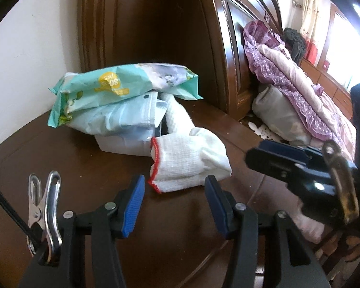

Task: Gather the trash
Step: 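Grasp the white cloth with the right tool, then carry the white cloth down over the red bucket with the right tool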

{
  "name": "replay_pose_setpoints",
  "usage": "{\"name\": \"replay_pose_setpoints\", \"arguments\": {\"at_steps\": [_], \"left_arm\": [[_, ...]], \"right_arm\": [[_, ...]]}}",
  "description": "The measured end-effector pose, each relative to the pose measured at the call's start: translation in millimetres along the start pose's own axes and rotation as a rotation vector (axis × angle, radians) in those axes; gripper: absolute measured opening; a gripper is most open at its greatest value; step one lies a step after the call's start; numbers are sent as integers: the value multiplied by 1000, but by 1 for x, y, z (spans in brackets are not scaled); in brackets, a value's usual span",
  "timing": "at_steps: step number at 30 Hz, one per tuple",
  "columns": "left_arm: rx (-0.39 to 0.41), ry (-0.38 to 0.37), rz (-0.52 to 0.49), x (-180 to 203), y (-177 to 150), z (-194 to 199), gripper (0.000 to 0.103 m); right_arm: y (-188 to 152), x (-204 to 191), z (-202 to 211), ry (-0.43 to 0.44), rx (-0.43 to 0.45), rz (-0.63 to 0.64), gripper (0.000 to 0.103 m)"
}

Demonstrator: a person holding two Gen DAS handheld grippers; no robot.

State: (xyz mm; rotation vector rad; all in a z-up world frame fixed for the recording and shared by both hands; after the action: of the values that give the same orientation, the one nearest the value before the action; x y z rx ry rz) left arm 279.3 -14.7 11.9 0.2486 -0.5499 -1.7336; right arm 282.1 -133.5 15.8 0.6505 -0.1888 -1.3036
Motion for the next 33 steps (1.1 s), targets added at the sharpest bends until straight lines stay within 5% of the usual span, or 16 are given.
{"name": "replay_pose_setpoints", "arguments": {"at_steps": [13,17,22,33], "left_arm": [[-56,-4,20,-7,4,-13,50],[-60,-27,-4,-3,4,-13,31],[-29,-46,-41,4,0,-5,17],[6,-35,-69,18,-14,10,10]], "right_arm": [[14,-11,-35,56,-47,41,39],[15,-8,-48,126,-82,10,39],[13,-6,-48,124,-59,14,18],[-2,-9,-21,128,-5,20,13]]}}
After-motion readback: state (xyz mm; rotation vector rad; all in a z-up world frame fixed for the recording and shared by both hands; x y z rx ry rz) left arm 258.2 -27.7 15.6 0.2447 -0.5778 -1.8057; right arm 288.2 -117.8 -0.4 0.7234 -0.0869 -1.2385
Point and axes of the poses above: each gripper's, at about its wrist camera, not at the fingertips, and z roughly against the way its jaws point, x to its right, y to its top, the point moved 4 cm from there along -z, roughly the way its jaws point, and after that the axes turned 13 degrees about -x, right-handed, at the moved point
